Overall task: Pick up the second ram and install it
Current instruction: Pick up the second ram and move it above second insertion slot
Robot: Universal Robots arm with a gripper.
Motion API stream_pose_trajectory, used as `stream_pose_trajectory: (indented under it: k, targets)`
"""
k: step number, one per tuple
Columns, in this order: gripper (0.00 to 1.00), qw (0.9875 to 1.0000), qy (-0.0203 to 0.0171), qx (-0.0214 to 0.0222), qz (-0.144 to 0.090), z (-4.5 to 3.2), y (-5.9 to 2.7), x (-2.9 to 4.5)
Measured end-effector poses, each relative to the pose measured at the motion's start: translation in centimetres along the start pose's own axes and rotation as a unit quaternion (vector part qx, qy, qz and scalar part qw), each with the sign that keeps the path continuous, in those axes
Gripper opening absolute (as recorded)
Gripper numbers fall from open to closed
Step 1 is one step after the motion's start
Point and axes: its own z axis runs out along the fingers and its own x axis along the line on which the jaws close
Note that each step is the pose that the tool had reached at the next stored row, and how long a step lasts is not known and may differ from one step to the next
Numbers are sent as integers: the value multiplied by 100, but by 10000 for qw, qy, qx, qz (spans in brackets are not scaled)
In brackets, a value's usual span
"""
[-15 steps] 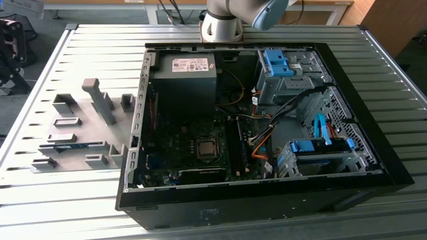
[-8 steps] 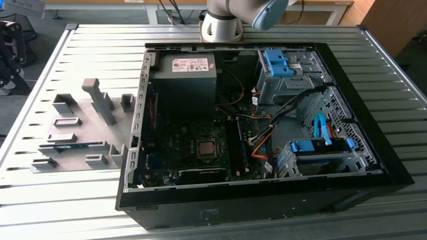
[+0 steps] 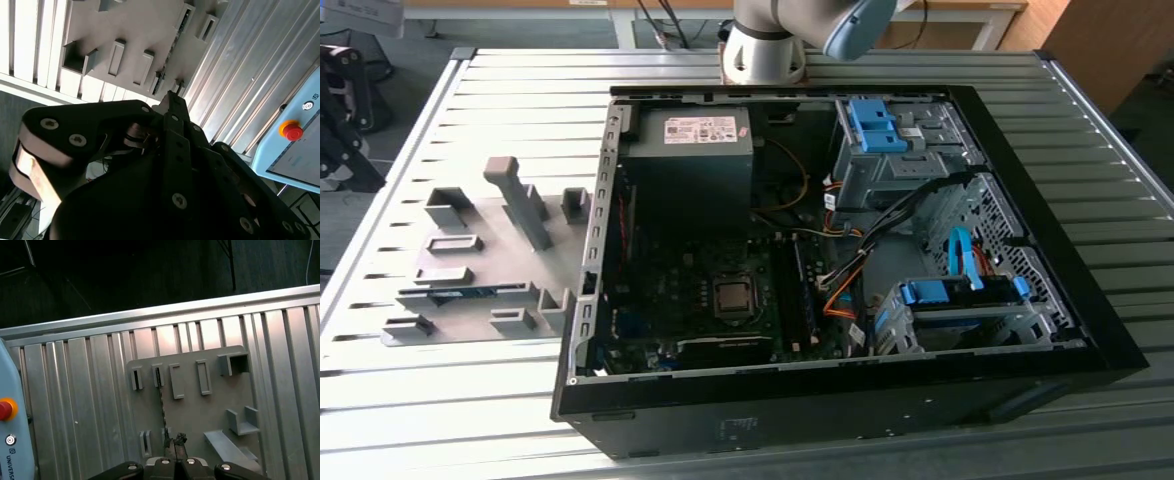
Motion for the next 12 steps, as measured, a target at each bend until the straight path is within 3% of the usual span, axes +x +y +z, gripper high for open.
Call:
stream_pose_trajectory:
  k: [5,9,12]
  targets:
    - [16,10000,2,-1,3,4,0,0]
    - [35,10000,1,0,46,20,17,2]
    - [42,10000,2,1,67,74,45,8]
